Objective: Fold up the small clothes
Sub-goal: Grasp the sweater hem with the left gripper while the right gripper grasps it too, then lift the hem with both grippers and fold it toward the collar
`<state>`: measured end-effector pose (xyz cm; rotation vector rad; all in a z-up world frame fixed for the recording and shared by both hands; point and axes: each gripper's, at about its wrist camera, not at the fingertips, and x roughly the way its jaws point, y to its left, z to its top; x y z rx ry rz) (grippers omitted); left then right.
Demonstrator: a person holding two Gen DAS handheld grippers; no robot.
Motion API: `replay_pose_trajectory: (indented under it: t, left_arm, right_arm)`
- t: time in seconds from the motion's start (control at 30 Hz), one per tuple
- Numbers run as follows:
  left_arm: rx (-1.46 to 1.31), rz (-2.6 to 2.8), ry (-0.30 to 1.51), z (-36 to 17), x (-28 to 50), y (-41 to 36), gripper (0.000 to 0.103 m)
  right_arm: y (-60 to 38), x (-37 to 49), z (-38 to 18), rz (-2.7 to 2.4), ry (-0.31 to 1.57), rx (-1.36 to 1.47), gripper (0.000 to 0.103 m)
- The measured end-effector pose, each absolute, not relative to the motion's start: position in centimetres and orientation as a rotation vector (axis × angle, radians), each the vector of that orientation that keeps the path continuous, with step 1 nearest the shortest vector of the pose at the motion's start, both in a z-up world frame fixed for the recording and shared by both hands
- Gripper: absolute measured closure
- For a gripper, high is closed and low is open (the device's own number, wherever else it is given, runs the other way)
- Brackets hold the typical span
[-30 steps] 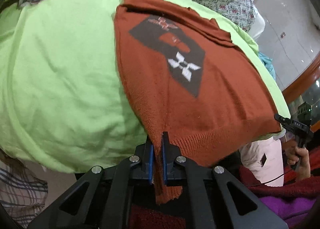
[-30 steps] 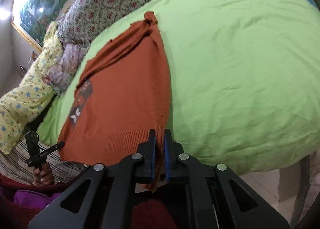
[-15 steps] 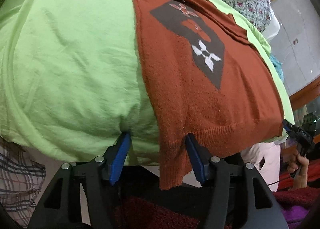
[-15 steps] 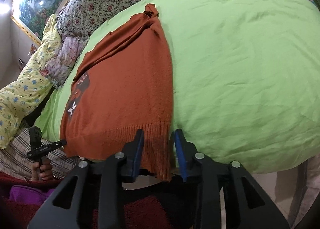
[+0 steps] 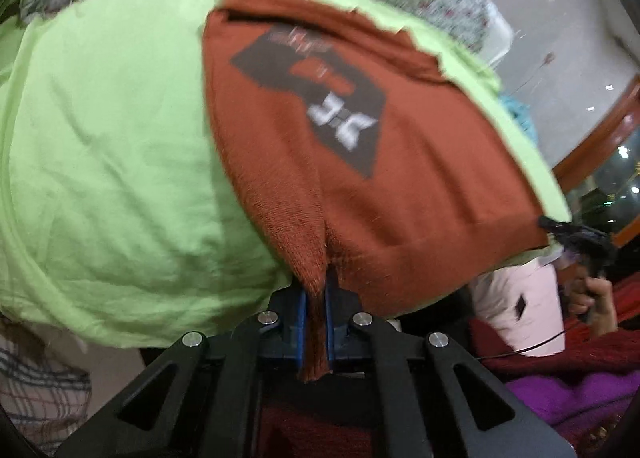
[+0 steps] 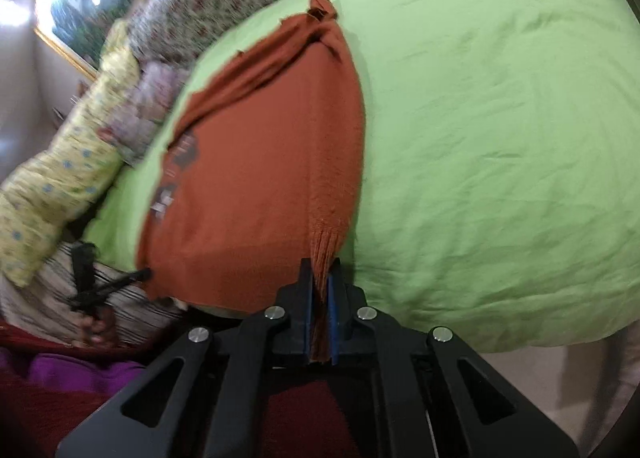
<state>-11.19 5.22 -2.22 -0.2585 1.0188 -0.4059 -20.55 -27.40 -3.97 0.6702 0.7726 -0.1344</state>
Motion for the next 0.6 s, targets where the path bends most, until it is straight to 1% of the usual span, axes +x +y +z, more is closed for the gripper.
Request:
replay_pose_trajectory:
  t: [0.13,0.33,0.43,0.6]
  left_arm:
    - [-0.299,-0.462,0.925,0.3,-10.8,5.5,0.098]
    - [-0.349,-0.485,0.83,3.8,-8.7,6.8,0.098]
    - [-0.349,-0.49,0.77,5.8,-6.8,7.2,0.098]
    - [-0.345,-0.474,0.647,9.4,-1.9,8.0,0.098]
  right_arm:
    - [-28.3,-21.0,-3.9,-0.07,0.686,0.776,0.096]
    - [-28.6,-19.8,-0.3,0.04,0.522,0.786,0.096]
    - [-29.2,-18.4,1.7,0.079,0.437,0.781,0.096]
    - [-31.4,-13.6,4.5,0.088,0.364,0.758,0.096]
